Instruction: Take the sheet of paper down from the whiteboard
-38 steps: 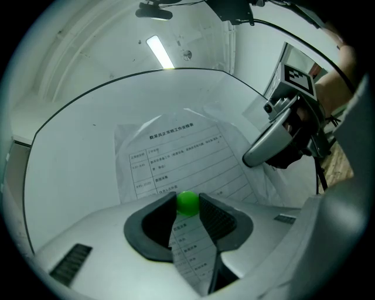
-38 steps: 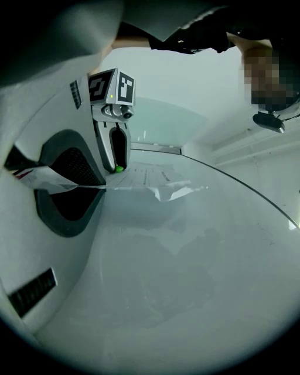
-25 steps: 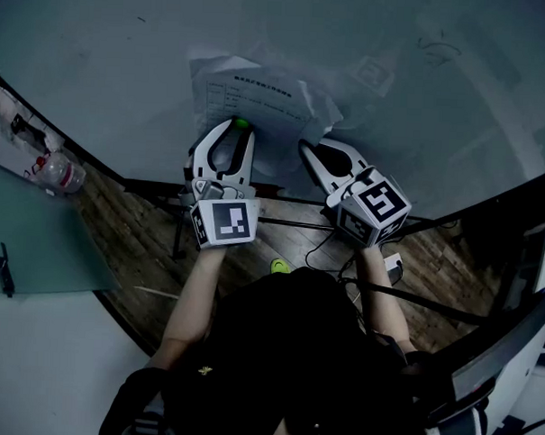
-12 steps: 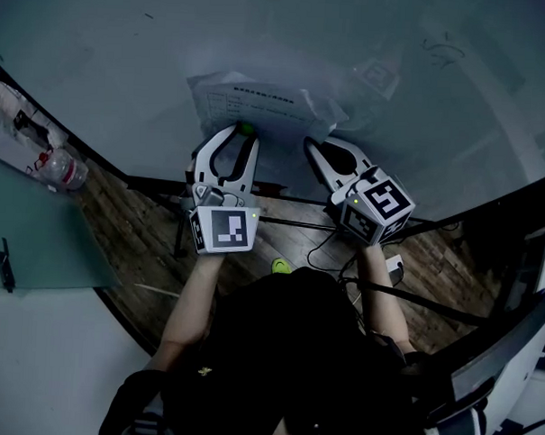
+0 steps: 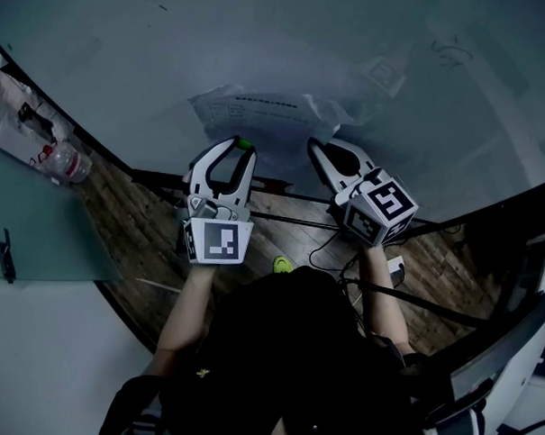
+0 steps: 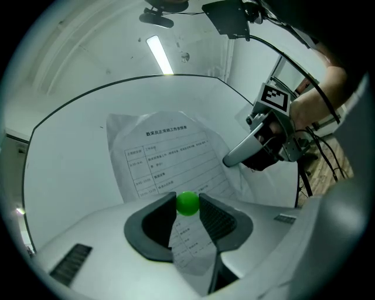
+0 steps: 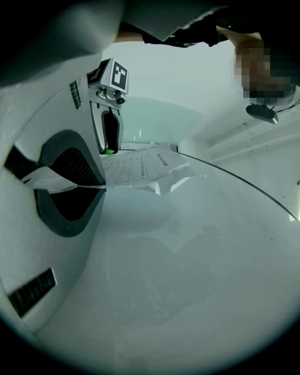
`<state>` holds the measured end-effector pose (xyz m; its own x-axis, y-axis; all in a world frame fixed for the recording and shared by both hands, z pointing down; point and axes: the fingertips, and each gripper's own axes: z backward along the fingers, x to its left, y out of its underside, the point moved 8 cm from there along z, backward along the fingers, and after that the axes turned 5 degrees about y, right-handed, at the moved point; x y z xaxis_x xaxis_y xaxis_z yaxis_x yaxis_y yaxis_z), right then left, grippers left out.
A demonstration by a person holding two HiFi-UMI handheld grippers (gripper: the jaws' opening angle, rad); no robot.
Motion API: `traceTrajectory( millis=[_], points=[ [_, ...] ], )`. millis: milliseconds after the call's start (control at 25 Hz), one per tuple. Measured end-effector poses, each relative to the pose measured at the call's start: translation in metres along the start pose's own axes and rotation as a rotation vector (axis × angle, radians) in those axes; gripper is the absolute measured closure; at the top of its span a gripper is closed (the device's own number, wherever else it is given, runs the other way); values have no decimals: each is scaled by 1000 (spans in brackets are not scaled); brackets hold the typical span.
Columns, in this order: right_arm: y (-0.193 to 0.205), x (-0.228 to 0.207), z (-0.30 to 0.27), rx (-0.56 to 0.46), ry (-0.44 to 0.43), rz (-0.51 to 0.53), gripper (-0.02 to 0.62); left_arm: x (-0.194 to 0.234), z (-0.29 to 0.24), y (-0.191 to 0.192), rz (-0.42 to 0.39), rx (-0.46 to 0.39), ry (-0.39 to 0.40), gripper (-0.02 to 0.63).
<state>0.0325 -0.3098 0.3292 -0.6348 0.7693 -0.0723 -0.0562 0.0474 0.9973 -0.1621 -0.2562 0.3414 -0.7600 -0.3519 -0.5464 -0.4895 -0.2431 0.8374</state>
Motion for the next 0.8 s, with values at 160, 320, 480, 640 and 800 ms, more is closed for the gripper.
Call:
traceTrajectory(
  millis=[160,320,480,640,800],
  points=[
    [-1,3,2,0,-2,1,571,2,4,0,-11,-1,9,462],
    [2,22,14,-3,1,16,571,0,23,0,-13,-15,15,462],
    [3,34,20,2,1,27,571,-4,34,1,-18,-19,28,462],
    [0,31,20,21,5,21,571,-4,27,0,-10,-10,51,462],
    [1,38,25,36,15,20,571,-5,31,-1,-9,-13,73,462]
  ],
)
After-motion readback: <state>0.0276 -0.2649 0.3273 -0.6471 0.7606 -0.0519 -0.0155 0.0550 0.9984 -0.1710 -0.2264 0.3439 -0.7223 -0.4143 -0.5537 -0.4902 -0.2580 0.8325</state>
